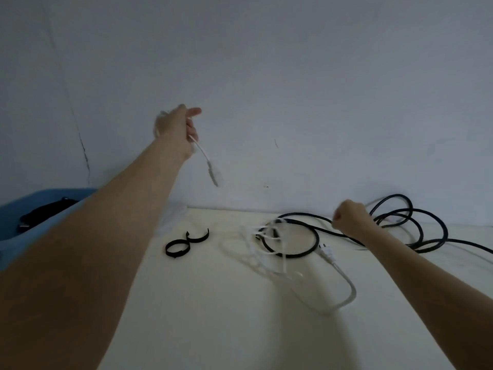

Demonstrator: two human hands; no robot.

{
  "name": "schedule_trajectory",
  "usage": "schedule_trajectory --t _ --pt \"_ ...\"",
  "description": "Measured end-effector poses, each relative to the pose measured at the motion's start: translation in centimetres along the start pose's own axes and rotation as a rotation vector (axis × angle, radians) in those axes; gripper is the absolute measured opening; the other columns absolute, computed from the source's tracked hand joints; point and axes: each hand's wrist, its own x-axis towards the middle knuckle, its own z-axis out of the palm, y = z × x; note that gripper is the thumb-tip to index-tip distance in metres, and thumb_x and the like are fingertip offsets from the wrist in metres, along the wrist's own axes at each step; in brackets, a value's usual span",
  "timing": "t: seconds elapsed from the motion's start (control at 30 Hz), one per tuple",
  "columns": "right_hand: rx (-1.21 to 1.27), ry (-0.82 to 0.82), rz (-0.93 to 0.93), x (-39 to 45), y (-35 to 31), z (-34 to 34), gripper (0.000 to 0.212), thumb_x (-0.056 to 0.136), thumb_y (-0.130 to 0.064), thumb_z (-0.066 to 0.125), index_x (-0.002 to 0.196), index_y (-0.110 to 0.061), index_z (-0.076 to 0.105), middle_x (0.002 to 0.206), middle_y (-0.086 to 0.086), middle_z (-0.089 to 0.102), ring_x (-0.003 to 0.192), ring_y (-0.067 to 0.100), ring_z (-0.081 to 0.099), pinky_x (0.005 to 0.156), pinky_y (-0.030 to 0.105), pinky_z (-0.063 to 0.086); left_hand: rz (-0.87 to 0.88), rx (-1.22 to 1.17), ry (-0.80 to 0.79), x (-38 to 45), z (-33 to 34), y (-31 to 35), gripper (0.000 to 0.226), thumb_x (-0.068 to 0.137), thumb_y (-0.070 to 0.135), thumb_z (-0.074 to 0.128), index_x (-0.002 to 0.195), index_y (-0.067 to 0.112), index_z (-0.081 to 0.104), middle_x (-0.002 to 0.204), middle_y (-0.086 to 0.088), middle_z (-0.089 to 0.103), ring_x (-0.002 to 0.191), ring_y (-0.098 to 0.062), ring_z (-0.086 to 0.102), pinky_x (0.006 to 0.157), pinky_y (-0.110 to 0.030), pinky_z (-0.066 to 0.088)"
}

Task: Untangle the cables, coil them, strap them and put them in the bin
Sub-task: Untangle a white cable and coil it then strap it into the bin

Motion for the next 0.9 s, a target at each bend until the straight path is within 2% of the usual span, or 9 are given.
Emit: schedule_trajectory --t 0.07,0.17,0.27,0.37,0.43,0.5,0.67,0.77,0.9 --pt "0.010 0.011 0.030 0.1 0.4 -0.1 0.017 0.082 -0.003 0.060 0.093 0.005 0.069 0.099 0.022 0.068 0.092 0.034 0.062 0.070 0.027 0.043 -0.057 0.089 -0.073 -0.3 -0.4 1.2 0.039 0.102 0.025 0.033 0.076 0.010 0.057 0.029 0.011 0.032 0.021 -0.003 0.025 0.029 -0.009 0.020" --pt "0.184 0.026 -0.173 0.5 -4.1 -1.6 0.020 0.085 -0.006 0.057 0.099 0.002 0.070 0.097 0.016 0.068 0.089 0.025 0.059 0.079 0.029 0.045 -0.226 0.278 -0.313 -1.9 0.4 0.2 0.035 0.103 0.025 0.033 0.086 0.007 0.057 0.030 0.010 0.032 0.021 -0.004 0.025 0.030 -0.009 0.018" --pt "0.497 -0.189 -0.392 -0.1 -10.0 -2.6 0.039 0.086 -0.007 0.063 0.124 -0.006 0.055 0.119 0.006 0.059 0.101 0.016 0.052 0.086 0.025 0.043 -0.347 0.320 -0.521 -3.5 1.6 -1.3 0.037 0.102 0.032 0.034 0.099 0.005 0.059 0.038 0.006 0.045 0.022 -0.003 0.027 0.031 -0.008 0.019" --pt "0.654 -0.384 -0.479 -0.8 -13.1 -1.6 0.053 0.089 -0.014 0.062 0.138 -0.012 0.041 0.133 -0.006 0.047 0.121 0.016 0.046 0.105 0.033 0.035 -0.398 0.253 -0.725 -5.3 2.5 -1.6 0.048 0.098 0.046 0.030 0.113 0.010 0.059 0.071 -0.004 0.069 0.025 -0.001 0.033 0.030 -0.006 0.025" --pt "0.769 -0.388 -0.525 -1.4 -13.6 -0.9 0.024 0.096 -0.015 0.050 0.117 -0.004 0.056 0.112 0.000 0.061 0.104 0.015 0.055 0.096 0.030 0.039 -0.395 0.188 -0.873 -6.2 2.9 -1.5 0.052 0.095 0.053 0.028 0.123 0.017 0.053 0.099 -0.009 0.071 0.032 0.000 0.042 0.032 -0.007 0.034" --pt "0.931 -0.371 -0.483 -2.0 -13.5 -0.6 0.032 0.101 -0.019 0.036 0.083 -0.005 0.057 0.075 0.005 0.059 0.072 0.017 0.057 0.075 0.026 0.047 -0.369 0.122 -0.959 -6.8 3.3 -1.2 0.054 0.087 0.055 0.035 0.129 0.025 0.047 0.117 -0.010 0.066 0.043 -0.003 0.055 0.038 -0.012 0.045" --pt "0.792 -0.356 -0.407 -2.3 -11.5 0.9 0.051 0.098 -0.045 0.035 0.060 -0.011 0.044 0.050 0.001 0.038 0.041 0.013 0.040 0.054 0.024 0.043 -0.217 -0.270 -0.848 -6.9 5.0 -1.2 0.063 0.067 0.031 0.064 0.127 0.031 0.046 0.132 -0.005 0.052 0.083 -0.026 0.069 0.072 -0.036 0.059" --pt "0.784 -0.364 -0.432 -2.2 -10.6 1.3 0.048 0.098 -0.036 0.043 0.057 -0.013 0.038 0.051 -0.001 0.033 0.043 0.012 0.032 0.050 0.022 0.033 -0.108 -0.351 -0.570 -5.7 5.4 -1.7 0.064 0.088 0.023 0.057 0.145 0.035 0.030 0.154 0.001 0.025 0.125 -0.047 0.043 0.090 -0.057 0.045" --pt "0.589 -0.305 -0.478 -1.6 -9.4 0.9 0.037 0.093 -0.016 0.056 0.057 -0.013 0.046 0.058 0.003 0.050 0.045 0.006 0.046 0.052 0.019 0.041 -0.042 -0.379 -0.340 -4.5 4.5 -1.2 0.059 0.098 0.022 0.047 0.148 0.039 0.020 0.159 0.004 0.006 0.139 -0.048 0.016 0.090 -0.059 0.037"
